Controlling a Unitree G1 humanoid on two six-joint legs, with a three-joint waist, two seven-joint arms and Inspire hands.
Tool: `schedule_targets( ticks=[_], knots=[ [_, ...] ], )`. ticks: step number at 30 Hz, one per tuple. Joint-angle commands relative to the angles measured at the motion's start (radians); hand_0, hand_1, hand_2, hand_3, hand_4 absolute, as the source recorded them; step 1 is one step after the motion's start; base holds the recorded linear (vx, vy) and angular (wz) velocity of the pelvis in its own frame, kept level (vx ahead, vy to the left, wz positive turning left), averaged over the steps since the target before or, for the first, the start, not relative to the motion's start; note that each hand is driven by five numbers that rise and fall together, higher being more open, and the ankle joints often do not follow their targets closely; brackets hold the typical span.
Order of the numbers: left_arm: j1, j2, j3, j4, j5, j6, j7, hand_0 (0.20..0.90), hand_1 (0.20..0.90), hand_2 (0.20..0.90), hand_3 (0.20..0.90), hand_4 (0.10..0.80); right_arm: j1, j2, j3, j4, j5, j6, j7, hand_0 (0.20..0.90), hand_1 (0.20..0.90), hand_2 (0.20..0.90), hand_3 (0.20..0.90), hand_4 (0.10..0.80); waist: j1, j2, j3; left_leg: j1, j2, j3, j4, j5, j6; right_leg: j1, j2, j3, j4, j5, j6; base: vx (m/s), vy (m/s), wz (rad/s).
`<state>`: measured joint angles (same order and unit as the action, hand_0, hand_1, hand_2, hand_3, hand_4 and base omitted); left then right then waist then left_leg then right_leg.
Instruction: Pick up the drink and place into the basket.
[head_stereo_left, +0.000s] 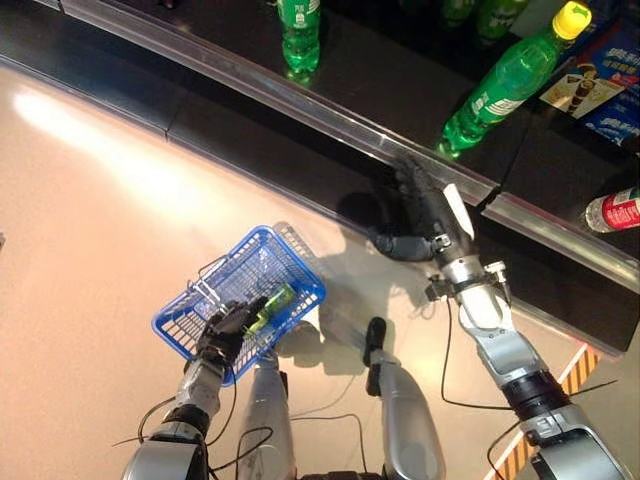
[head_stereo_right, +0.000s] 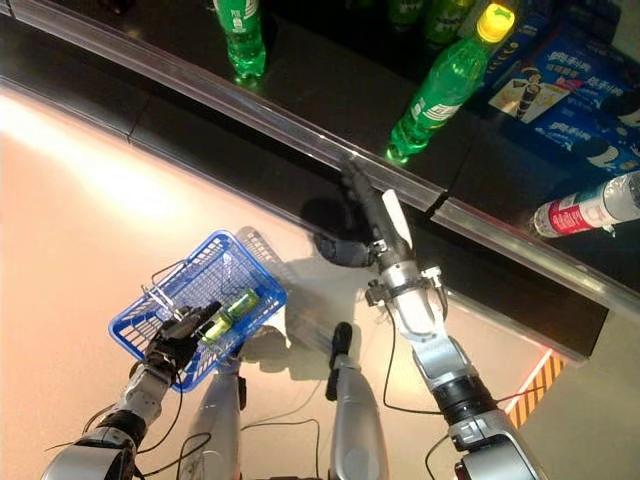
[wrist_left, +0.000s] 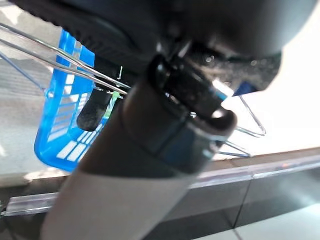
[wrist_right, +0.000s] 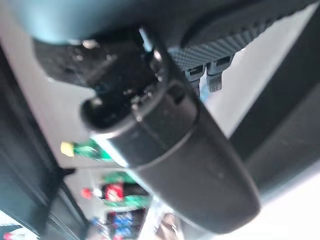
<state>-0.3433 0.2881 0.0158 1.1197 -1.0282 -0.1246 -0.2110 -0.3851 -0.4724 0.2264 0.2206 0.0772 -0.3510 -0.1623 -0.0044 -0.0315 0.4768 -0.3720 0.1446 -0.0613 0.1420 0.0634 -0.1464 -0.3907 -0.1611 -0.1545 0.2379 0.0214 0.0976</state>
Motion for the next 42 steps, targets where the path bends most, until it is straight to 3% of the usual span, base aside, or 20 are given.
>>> schedule_targets(
  ticks=[1, 15, 30, 42],
  knots=[
    [0.119, 0.012, 0.023, 0.004, -0.04, -0.062, -0.069, 0.3, 0.3, 0.3, 0.2, 0.1, 0.019, 0.013, -0.108, -0.13, 0.068, -0.156, -0.068, 0.9, 0.9, 0.9, 0.9, 0.8, -0.012, 0.012, -0.087, -0.008, 0.005, 0.006, 0.04, -0.038, 0.066, 0.029, -0.039, 0.068, -0.015, -0.034, 0.007, 0.077, 0.06, 0.0],
    [0.163, -0.004, 0.027, -0.007, -0.015, -0.054, -0.08, 0.3, 0.3, 0.3, 0.2, 0.1, 0.094, 0.049, -0.238, -0.081, 0.189, -0.224, -0.111, 0.9, 0.9, 0.9, 0.9, 0.8, -0.015, 0.035, -0.084, 0.024, 0.007, 0.023, 0.053, -0.051, 0.065, 0.076, -0.061, 0.037, -0.019, -0.045, 0.006, 0.056, 0.011, 0.01],
    [0.151, -0.007, 0.003, -0.022, -0.021, -0.051, -0.07, 0.3, 0.3, 0.3, 0.2, 0.1, 0.087, 0.045, -0.241, -0.02, 0.175, -0.2, -0.152, 0.9, 0.9, 0.9, 0.9, 0.8, -0.024, 0.042, -0.064, 0.041, 0.007, 0.038, 0.03, -0.04, 0.068, 0.091, -0.057, 0.033, -0.039, -0.034, 0.004, 0.0, 0.0, 0.0],
    [0.135, 0.009, 0.002, -0.01, -0.025, -0.038, -0.073, 0.3, 0.3, 0.3, 0.2, 0.1, -0.003, -0.012, -0.271, 0.02, 0.195, -0.178, -0.174, 0.9, 0.9, 0.9, 0.9, 0.8, -0.015, 0.052, -0.059, 0.051, 0.003, 0.04, 0.006, -0.032, 0.066, 0.101, -0.058, 0.021, -0.052, -0.03, 0.004, 0.0, 0.0, 0.0]
  ],
)
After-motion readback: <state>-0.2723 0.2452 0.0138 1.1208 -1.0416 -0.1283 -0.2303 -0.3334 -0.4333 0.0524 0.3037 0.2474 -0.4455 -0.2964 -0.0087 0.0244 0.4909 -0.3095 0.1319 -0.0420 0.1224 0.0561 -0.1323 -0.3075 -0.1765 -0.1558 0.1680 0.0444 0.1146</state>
